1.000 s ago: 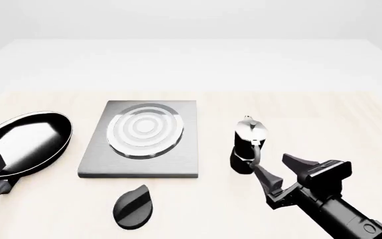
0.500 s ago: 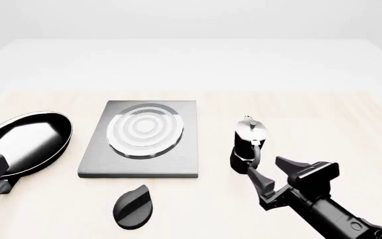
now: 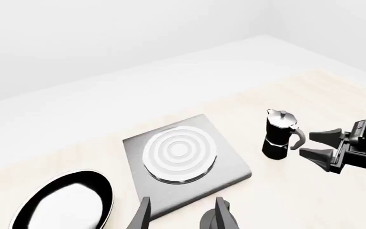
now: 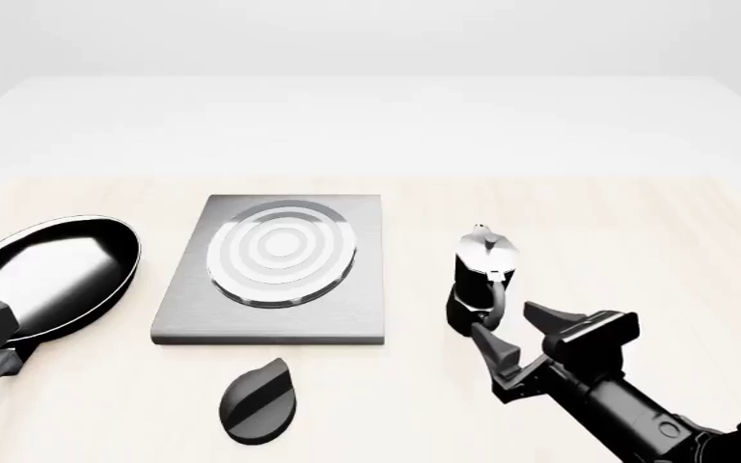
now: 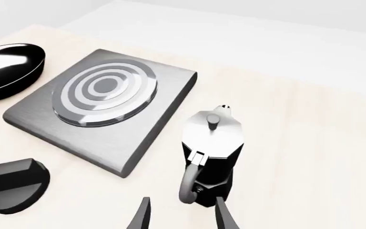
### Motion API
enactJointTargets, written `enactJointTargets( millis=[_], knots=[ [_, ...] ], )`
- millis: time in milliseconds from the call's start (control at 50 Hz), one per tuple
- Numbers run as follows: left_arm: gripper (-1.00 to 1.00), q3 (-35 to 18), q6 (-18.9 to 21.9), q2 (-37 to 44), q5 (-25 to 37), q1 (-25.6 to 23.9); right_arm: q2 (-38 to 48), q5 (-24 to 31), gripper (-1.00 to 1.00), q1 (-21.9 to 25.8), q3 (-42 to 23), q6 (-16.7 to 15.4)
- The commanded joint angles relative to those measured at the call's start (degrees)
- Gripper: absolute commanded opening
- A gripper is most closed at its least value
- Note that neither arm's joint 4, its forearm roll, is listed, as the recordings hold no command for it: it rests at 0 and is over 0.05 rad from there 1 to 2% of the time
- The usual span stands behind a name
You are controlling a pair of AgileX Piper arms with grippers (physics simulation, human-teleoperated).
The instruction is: Turn on the stove and put the moka pot on it.
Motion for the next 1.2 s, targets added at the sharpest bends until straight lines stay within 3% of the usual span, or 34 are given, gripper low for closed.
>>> enactJointTargets(
  millis=[20, 1200],
  knots=[
    [1.0, 0.05, -0.03, -0.11, 0.1, -0.08, 3.09, -2.13, 1.0, -0.09, -0.71, -0.45],
    [1.0, -0.53, -0.19, -0.29, 0.68, -0.69, 9.7, -4.55, 1.0, -1.08, -5.33, -2.09]
  ],
)
